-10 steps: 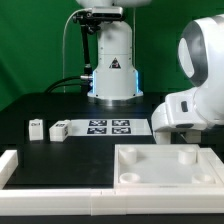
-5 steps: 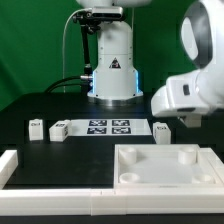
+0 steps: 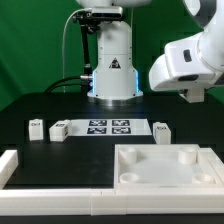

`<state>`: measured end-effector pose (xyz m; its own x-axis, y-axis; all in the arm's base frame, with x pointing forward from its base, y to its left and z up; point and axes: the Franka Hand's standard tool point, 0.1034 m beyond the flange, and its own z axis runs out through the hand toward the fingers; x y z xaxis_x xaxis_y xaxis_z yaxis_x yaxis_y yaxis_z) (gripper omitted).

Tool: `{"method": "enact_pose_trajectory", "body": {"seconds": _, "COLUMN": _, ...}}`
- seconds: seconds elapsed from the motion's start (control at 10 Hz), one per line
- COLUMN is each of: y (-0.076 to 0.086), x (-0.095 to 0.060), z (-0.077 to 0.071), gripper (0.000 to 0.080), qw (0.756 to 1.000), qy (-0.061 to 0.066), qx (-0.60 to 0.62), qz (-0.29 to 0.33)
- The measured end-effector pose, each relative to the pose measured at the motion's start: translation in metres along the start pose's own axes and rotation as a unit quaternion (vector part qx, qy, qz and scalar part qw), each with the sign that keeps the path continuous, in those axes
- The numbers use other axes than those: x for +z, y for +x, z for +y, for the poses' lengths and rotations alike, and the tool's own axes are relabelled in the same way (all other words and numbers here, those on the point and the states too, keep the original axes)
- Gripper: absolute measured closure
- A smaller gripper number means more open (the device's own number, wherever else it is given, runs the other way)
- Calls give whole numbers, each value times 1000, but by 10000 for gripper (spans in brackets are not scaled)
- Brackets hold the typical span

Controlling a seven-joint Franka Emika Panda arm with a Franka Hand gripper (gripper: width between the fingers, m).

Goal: Assemble one leg

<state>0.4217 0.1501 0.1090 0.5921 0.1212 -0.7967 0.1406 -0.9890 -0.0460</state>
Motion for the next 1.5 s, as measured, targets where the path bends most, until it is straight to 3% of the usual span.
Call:
{"method": "enact_pose_trajectory", "body": {"seconds": 0.1, "y": 8, "x": -8, "z": -1, "gripper": 509, "qw": 999, "qy": 3, "qx": 1, "qz": 49}}
{"method": "enact_pose_trajectory", "body": {"seconds": 0.4, "y": 11, "x": -13, "z": 0, "gripper": 509, "qw": 980, "qy": 4, "qx": 5, "qz": 198}}
{"method": "enact_pose_trajectory", "body": {"seconds": 0.5, "y": 12, "x": -19, "z": 6, "gripper": 509, "qw": 972, "qy": 2, "qx": -9, "qz": 233}}
{"method": "enact_pose_trajectory", "body": {"seconds": 0.6, "y": 15, "x": -34, "z": 25, "gripper": 509, "qw": 961, "qy": 4, "qx": -14, "qz": 277}}
{"method": "enact_pose_trajectory", "body": {"seconds": 0.8, "y": 22, "x": -63, "z": 46, "gripper": 509, "qw": 937, "qy": 2, "qx": -21, "qz": 348}}
{"method": "enact_pose_trajectory", "body": {"seconds": 1.0, "y": 39, "x": -87, "z": 63, "gripper": 509, "qw": 885, "qy": 11, "qx": -8, "qz": 466}}
{"method": "enact_pose_trajectory", "body": {"seconds": 1.1, "y": 44, "x": -89, "z": 65, "gripper": 509, "qw": 872, "qy": 10, "qx": -6, "qz": 489}}
{"method": "enact_pose_trajectory", "body": {"seconds": 1.2, "y": 47, "x": -98, "z": 66, "gripper": 509, "qw": 841, "qy": 7, "qx": -4, "qz": 541}}
{"method": "enact_pose_trajectory", "body": {"seconds": 1.4, "y": 46, "x": -94, "z": 70, "gripper": 509, "qw": 782, "qy": 0, "qx": 0, "qz": 623}}
{"method": "enact_pose_trajectory", "body": {"seconds": 1.5, "y": 48, "x": -89, "z": 70, "gripper": 509, "qw": 790, "qy": -1, "qx": -1, "qz": 613}}
